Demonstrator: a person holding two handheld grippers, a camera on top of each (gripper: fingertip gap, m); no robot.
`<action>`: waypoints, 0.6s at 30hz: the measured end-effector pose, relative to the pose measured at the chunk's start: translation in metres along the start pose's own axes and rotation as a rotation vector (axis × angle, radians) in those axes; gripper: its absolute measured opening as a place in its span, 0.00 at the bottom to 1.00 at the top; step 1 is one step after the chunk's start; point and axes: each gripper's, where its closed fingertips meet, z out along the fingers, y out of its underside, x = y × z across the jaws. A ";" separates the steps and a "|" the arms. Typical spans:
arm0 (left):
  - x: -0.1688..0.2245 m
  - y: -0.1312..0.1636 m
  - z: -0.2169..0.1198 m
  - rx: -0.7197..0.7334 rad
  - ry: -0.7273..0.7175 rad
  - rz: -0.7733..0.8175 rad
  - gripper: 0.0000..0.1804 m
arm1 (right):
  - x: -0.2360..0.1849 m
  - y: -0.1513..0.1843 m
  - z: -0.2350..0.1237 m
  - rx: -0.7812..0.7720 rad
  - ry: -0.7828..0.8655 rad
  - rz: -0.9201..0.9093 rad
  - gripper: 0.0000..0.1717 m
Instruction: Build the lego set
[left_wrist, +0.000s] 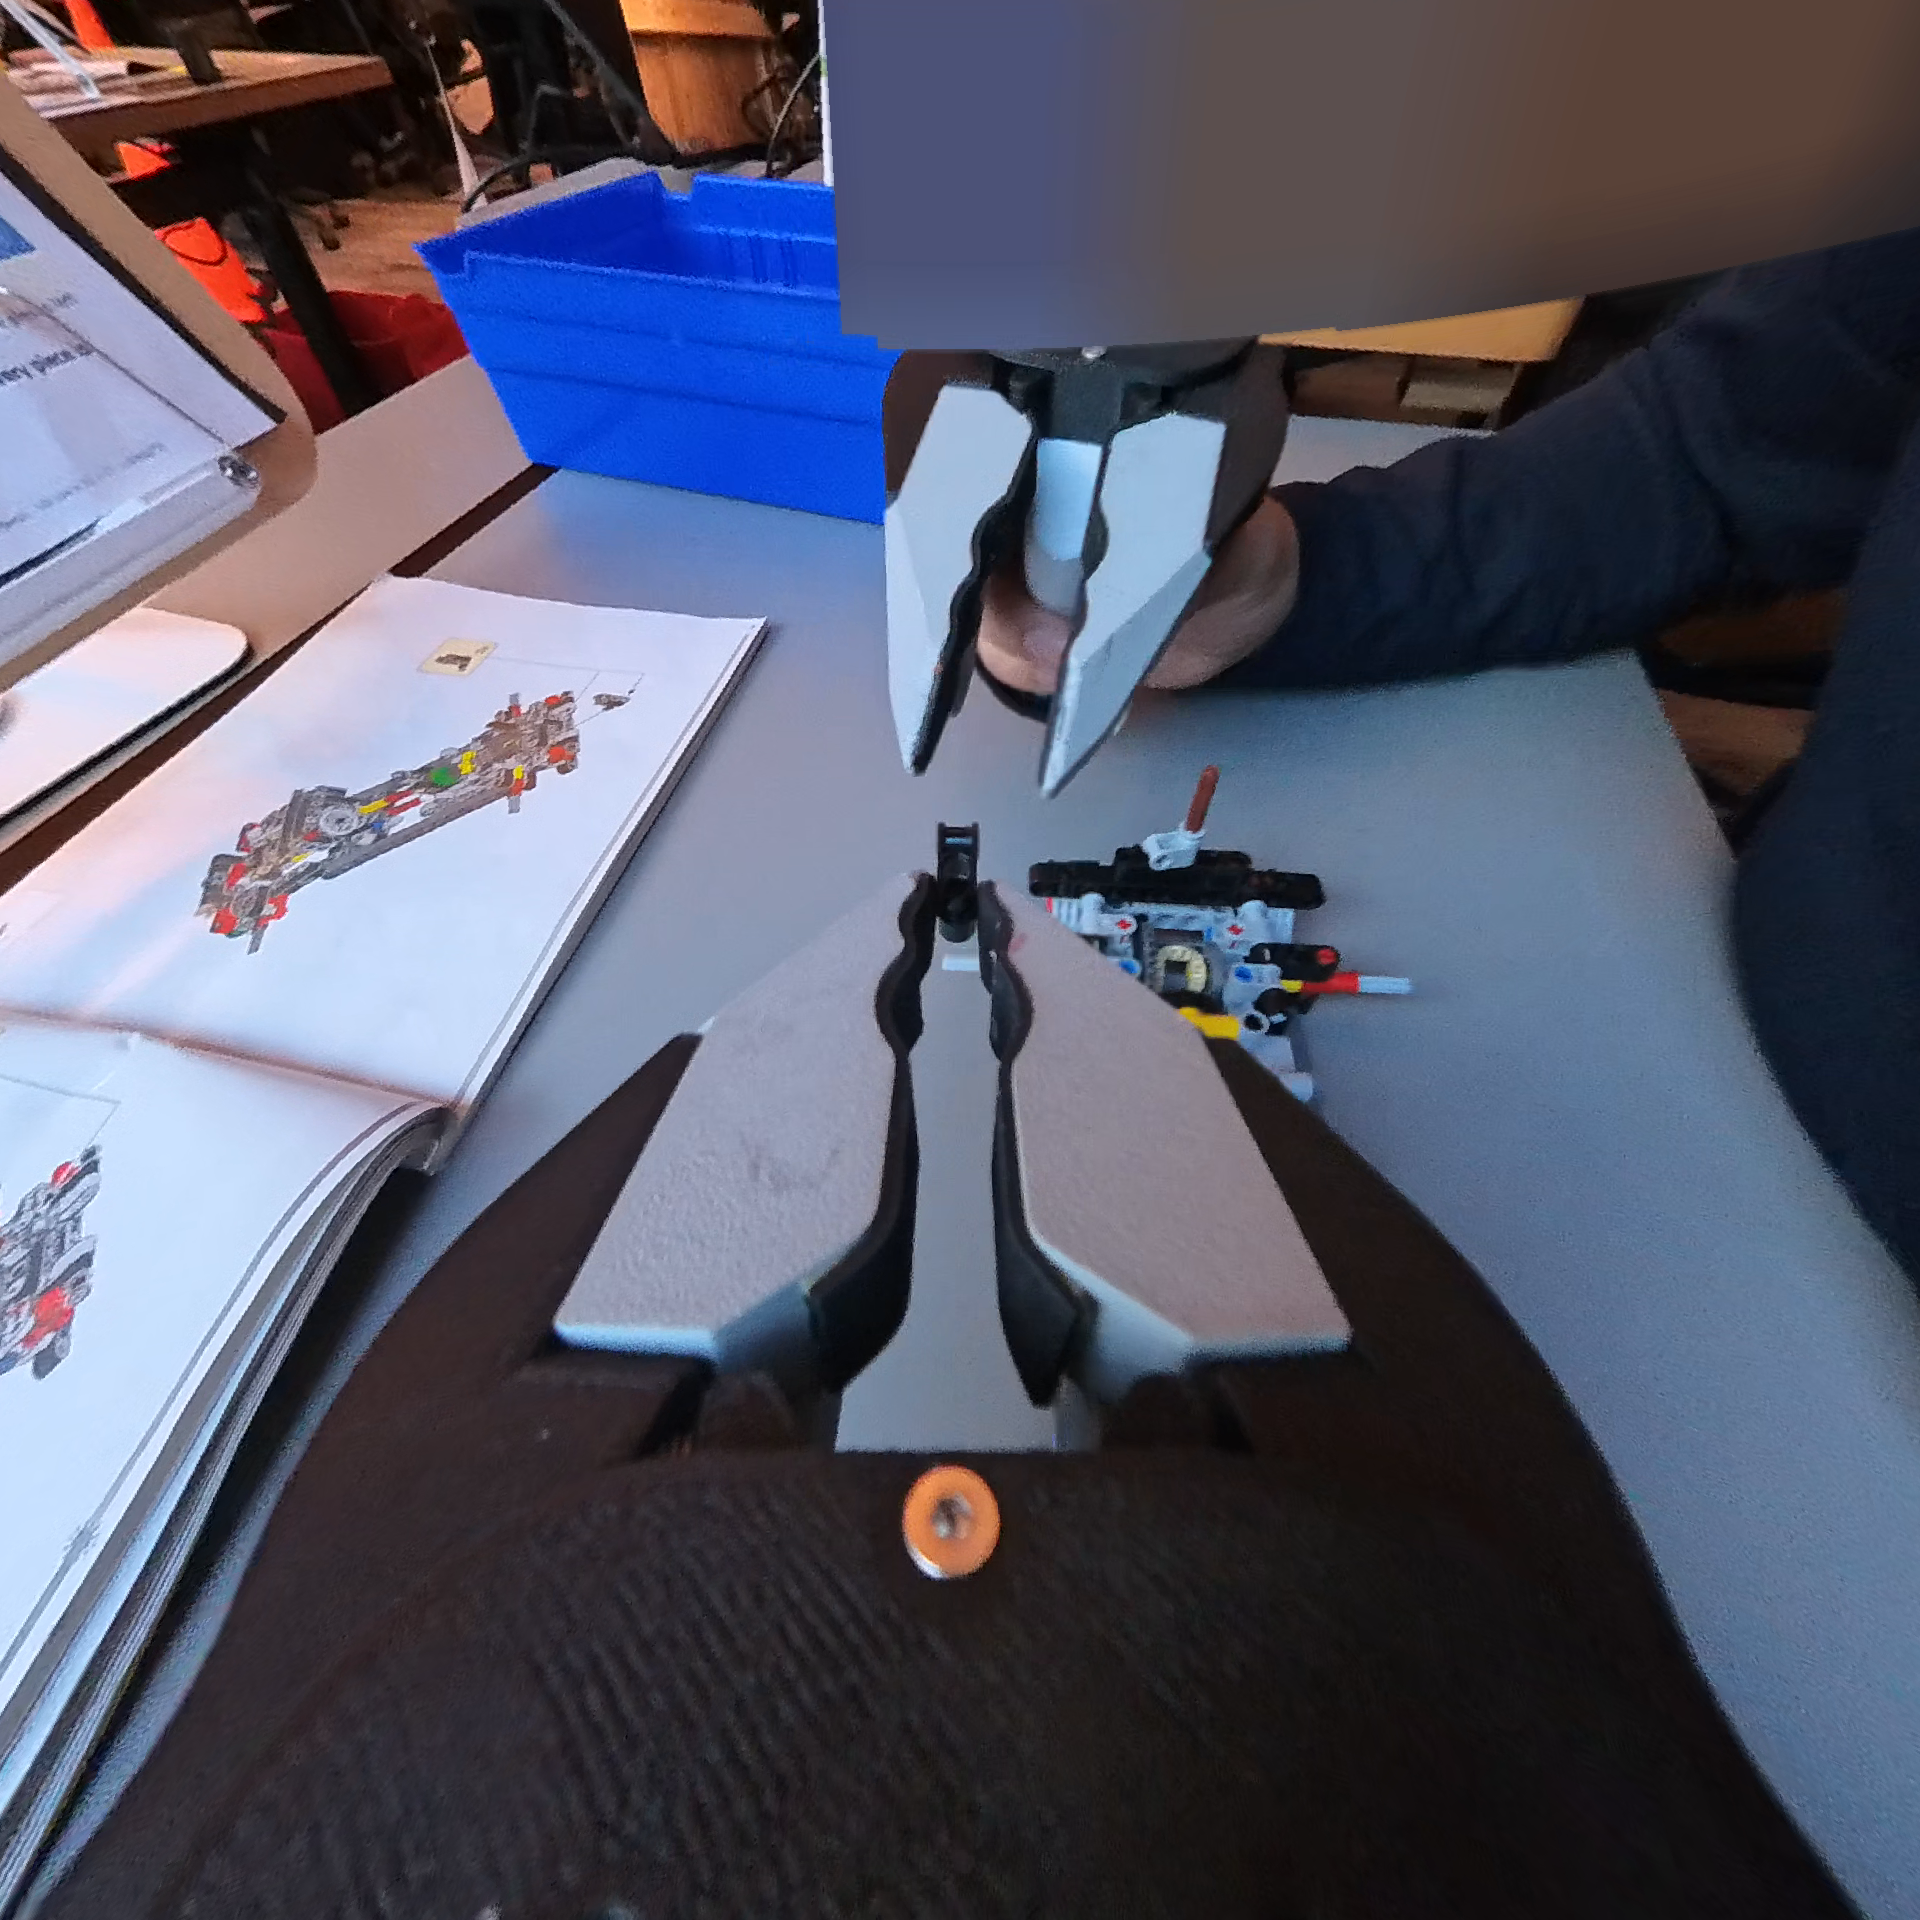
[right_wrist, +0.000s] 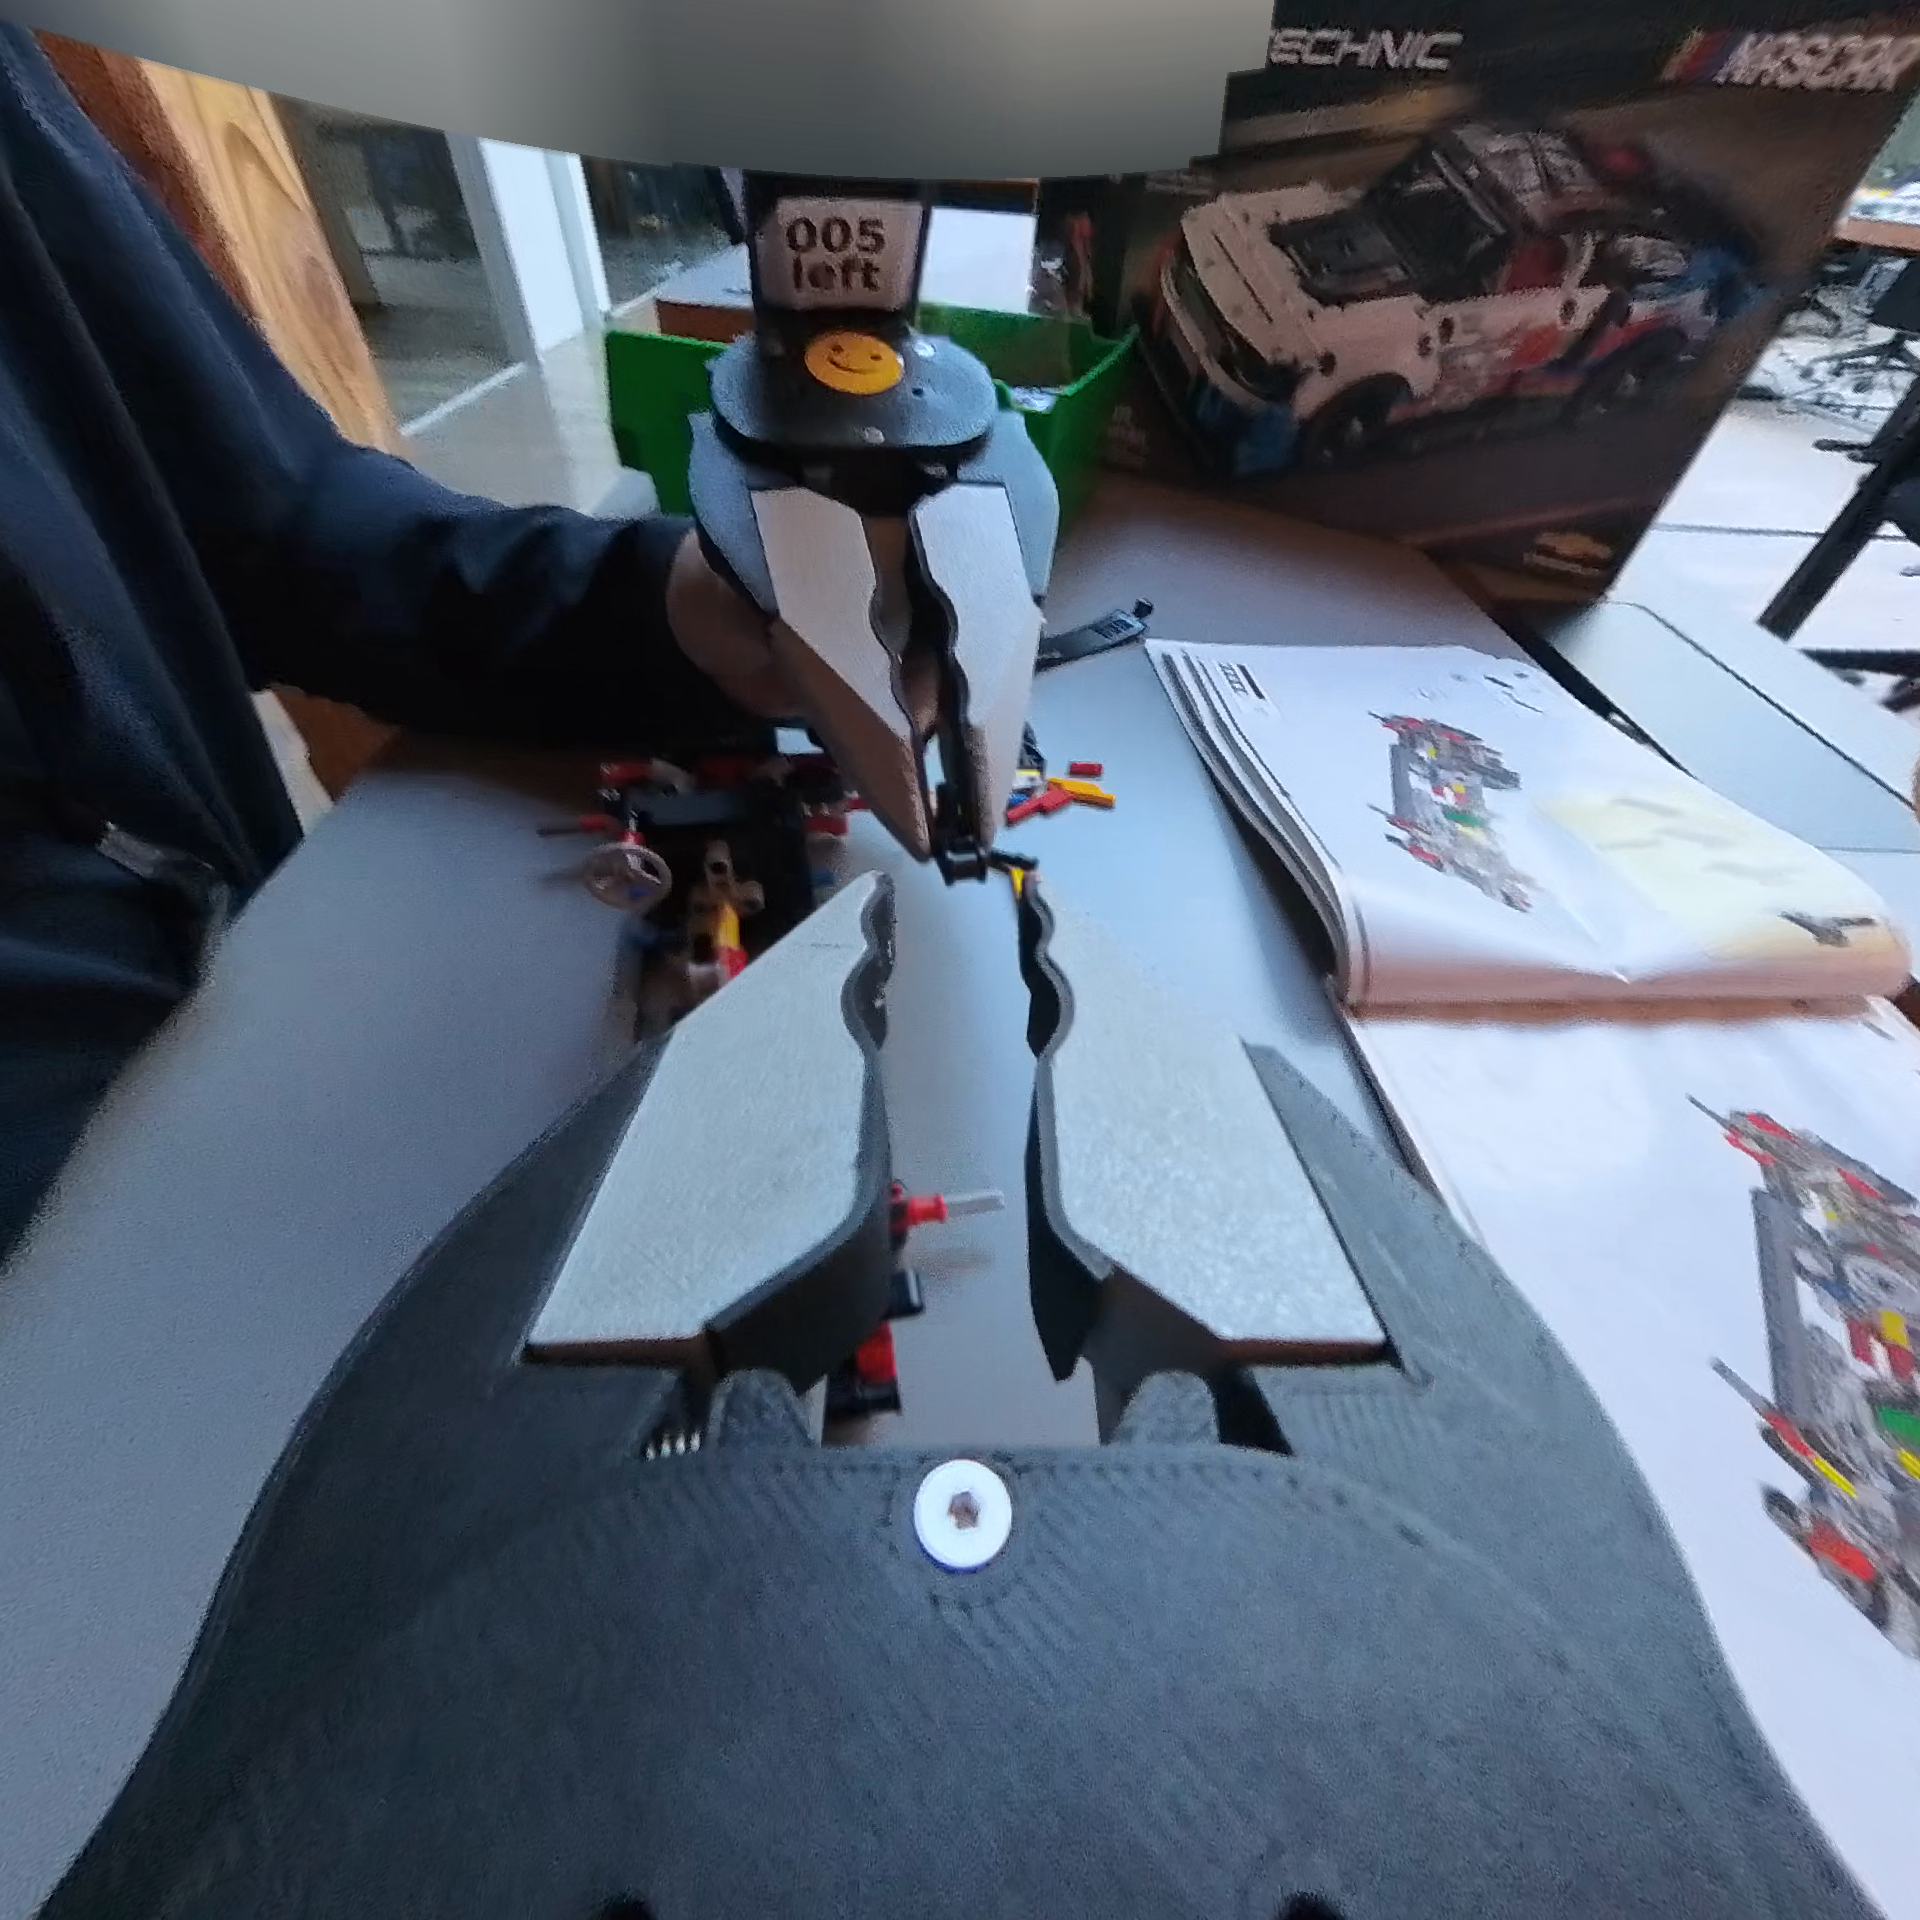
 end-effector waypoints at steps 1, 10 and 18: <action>0.003 -0.003 0.000 0.012 0.009 -0.001 0.03 | -0.003 -0.003 0.003 0.007 -0.014 0.007 0.13; 0.025 -0.035 -0.007 0.158 0.057 0.022 0.03 | -0.021 -0.031 0.001 0.133 -0.075 0.087 0.03; 0.034 -0.031 0.003 0.116 0.062 0.050 0.03 | -0.028 -0.036 -0.003 0.167 -0.086 0.126 0.03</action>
